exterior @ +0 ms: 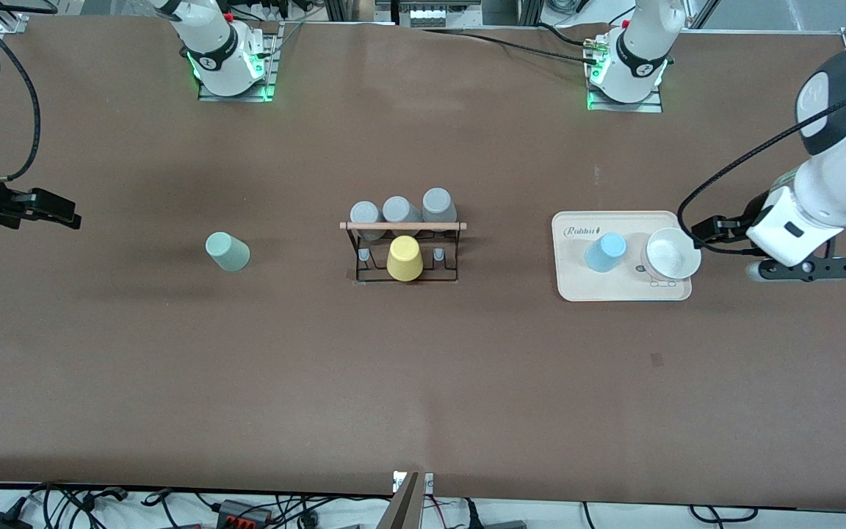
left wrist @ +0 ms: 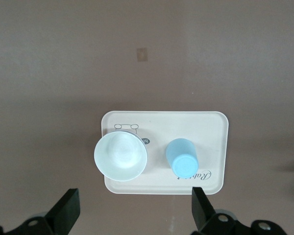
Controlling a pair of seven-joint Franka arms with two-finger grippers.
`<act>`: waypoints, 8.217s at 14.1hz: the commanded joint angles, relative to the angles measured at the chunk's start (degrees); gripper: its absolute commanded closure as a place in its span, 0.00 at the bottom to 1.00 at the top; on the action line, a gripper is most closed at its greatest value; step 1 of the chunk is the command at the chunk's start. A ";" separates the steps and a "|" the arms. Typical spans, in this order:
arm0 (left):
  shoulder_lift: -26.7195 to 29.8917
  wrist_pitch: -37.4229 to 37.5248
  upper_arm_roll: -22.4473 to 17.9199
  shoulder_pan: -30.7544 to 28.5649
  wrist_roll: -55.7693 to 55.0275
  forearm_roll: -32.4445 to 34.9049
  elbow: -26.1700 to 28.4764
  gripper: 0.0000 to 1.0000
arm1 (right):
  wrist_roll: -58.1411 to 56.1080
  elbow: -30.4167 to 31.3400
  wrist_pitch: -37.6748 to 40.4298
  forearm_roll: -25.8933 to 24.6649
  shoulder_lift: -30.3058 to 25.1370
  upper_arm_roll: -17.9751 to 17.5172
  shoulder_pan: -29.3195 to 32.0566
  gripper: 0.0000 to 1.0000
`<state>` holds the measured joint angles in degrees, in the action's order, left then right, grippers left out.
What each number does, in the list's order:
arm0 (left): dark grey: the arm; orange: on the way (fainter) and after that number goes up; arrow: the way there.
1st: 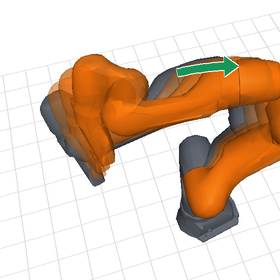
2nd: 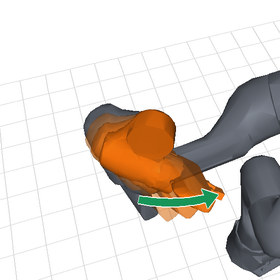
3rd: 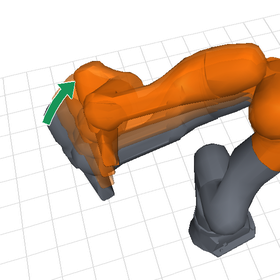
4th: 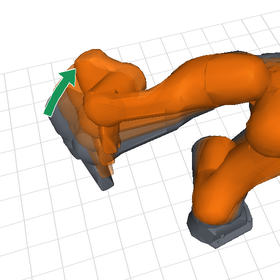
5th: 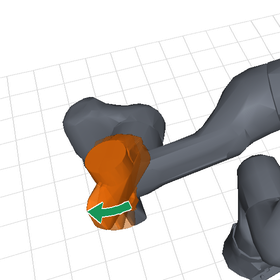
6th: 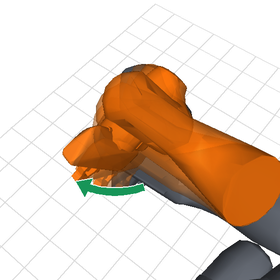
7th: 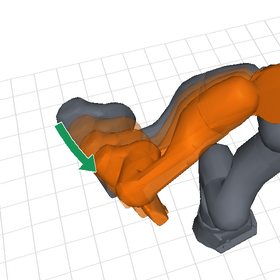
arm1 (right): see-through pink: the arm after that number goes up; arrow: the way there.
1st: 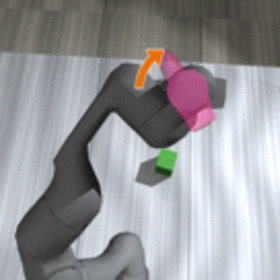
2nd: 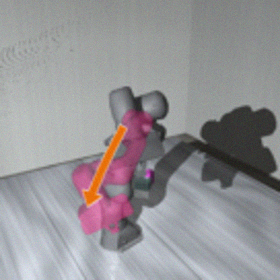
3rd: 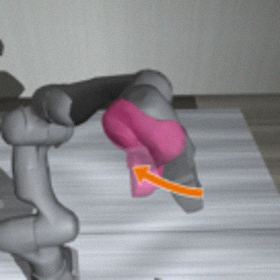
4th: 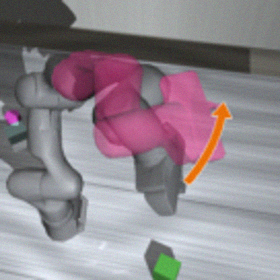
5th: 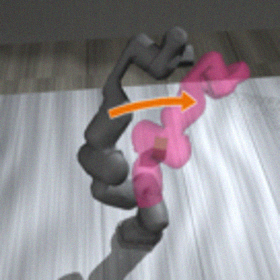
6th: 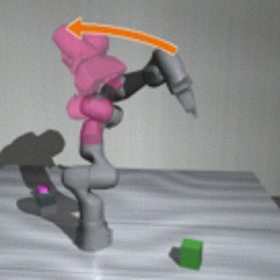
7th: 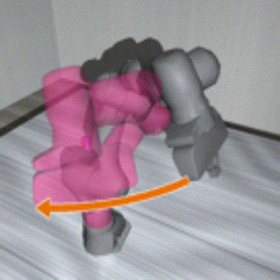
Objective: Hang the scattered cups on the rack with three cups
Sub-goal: 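Lower the left gripper to the blue cup while the right gripper advances, then grasp the light blue cup on the cream tray with the left gripper, then carry the cup to the rack while the right gripper grasps the teal cup, then hang the light blue cup on a rack peg with the left gripper, then withdraw the left gripper while the right gripper carries the teal cup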
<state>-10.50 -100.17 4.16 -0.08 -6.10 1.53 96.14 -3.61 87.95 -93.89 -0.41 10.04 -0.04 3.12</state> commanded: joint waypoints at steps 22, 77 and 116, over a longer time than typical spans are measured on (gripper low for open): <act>-7.25 -27.88 5.33 1.14 0.56 -2.67 26.03 0.00 | -0.62 0.03 5.73 -0.03 2.35 -0.49 -2.16 0.00; -31.43 0.67 5.51 32.16 -7.09 -1.97 -33.12 0.69 | -0.09 39.47 -42.49 -0.83 -0.38 -0.58 -11.83 0.00; -23.08 10.16 4.98 13.38 -7.18 -0.56 -33.03 0.00 | 8.80 42.21 -48.67 -0.83 6.31 -0.49 -9.89 0.77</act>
<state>-35.35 -91.97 8.38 17.57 -13.11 0.22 61.50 5.87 129.82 -142.29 -0.54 16.86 -0.08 -7.58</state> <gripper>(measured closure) 0.000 0.335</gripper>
